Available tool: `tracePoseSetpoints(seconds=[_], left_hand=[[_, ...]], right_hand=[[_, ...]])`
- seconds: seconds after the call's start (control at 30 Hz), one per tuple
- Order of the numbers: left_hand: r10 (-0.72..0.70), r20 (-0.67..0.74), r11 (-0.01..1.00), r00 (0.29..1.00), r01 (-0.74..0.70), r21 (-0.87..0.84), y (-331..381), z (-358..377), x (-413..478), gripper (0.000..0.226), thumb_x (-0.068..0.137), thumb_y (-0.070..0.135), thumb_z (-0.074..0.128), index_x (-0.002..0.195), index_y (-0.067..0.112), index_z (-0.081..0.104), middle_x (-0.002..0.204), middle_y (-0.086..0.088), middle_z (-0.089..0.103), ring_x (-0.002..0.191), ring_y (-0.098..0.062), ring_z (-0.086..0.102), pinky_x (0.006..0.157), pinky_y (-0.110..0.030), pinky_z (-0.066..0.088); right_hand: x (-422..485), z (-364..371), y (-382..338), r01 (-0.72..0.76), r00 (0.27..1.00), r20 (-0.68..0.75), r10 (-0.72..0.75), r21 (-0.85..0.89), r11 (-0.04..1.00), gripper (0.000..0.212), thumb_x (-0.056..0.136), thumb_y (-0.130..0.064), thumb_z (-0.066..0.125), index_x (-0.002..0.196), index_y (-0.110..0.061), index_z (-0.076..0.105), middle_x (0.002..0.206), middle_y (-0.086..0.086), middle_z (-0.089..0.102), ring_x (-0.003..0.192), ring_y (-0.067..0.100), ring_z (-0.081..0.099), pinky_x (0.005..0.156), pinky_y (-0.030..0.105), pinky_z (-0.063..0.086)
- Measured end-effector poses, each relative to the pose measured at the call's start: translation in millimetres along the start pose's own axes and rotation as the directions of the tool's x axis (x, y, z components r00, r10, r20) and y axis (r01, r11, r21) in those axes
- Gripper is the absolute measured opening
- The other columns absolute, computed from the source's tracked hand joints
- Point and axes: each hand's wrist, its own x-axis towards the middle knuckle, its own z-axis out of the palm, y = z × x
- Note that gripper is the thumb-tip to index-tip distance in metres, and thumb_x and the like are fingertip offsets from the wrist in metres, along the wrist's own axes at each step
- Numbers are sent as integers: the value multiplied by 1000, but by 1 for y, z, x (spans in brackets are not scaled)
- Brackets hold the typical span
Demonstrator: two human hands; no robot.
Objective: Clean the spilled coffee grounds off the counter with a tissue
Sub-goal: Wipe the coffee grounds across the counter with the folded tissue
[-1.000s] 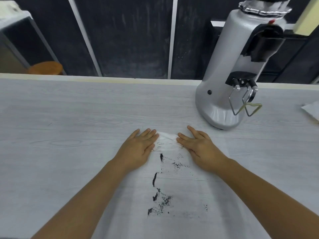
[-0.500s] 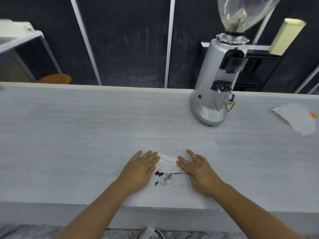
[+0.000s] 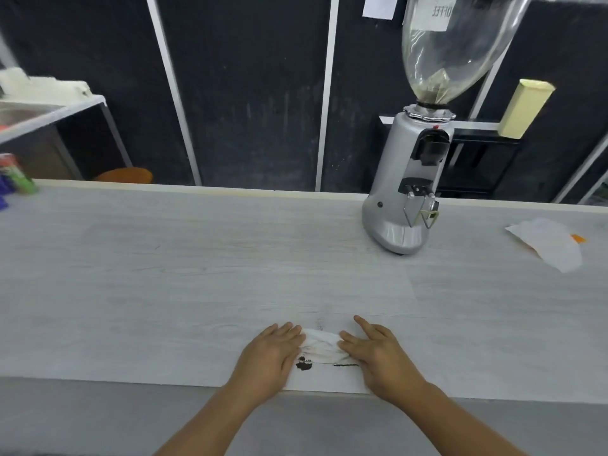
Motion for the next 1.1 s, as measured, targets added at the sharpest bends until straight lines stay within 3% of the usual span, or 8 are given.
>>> tracePoseSetpoints(seconds=[0.1,0.2,0.4,0.67,0.83,0.93,1.0,1.1], left_hand=[[-3,-63,1000,998,2,-25,-2,0,5,40,97,37,41,122,25,69,131,9,64,128,-3,53,114,-20,27],[-34,-121,996,992,25,-82,0,-6,12,40,96,40,42,120,25,71,128,11,66,122,-1,57,113,-16,29],[-89,-113,980,990,67,-190,-13,-27,59,62,95,67,29,125,27,67,132,13,61,124,3,53,114,-26,36],[-68,-196,989,978,41,-142,-60,-32,184,30,95,30,56,119,22,72,126,5,68,121,-6,60,111,-34,41],[-38,-208,998,977,29,-47,-102,-33,263,29,95,26,56,120,21,72,125,1,69,118,-14,63,110,-34,41],[-101,-201,995,974,98,-24,-135,-33,285,26,95,18,61,119,18,72,120,1,72,109,-24,68,104,-38,48],[-166,-178,986,970,164,-26,-155,-31,283,25,95,16,61,117,18,73,117,1,74,104,-28,69,100,-41,51],[-244,-157,970,957,237,-60,-178,-29,265,26,92,13,66,117,19,73,124,1,70,117,-23,64,107,-37,46]], right_hand=[[9,-1,0,20,999,-46,-20,10,1000,55,62,8,74,109,-22,74,117,-4,72,124,31,57,89,43,53],[17,-1,1,29,995,-99,-27,21,999,57,60,12,71,107,-20,74,115,-4,73,122,30,59,89,39,52],[62,-13,27,30,983,-185,-4,140,990,56,66,19,64,110,-14,74,113,-1,73,118,28,62,90,41,53],[179,-23,98,18,975,-220,12,135,991,50,70,21,64,108,-9,75,109,2,75,110,29,67,89,41,56],[262,-8,143,12,969,-248,16,111,994,44,76,17,61,109,-9,74,111,4,74,111,30,66,96,44,53],[302,8,155,-6,966,-254,38,125,992,44,79,14,59,112,-11,73,113,5,73,114,28,64,102,38,48],[318,19,157,-11,983,-181,36,135,991,44,78,12,56,110,-13,74,107,8,74,106,30,65,95,39,52],[328,30,150,46,989,-144,-33,89,995,29,77,11,53,94,-4,72,91,13,73,92,36,63,80,48,53]])
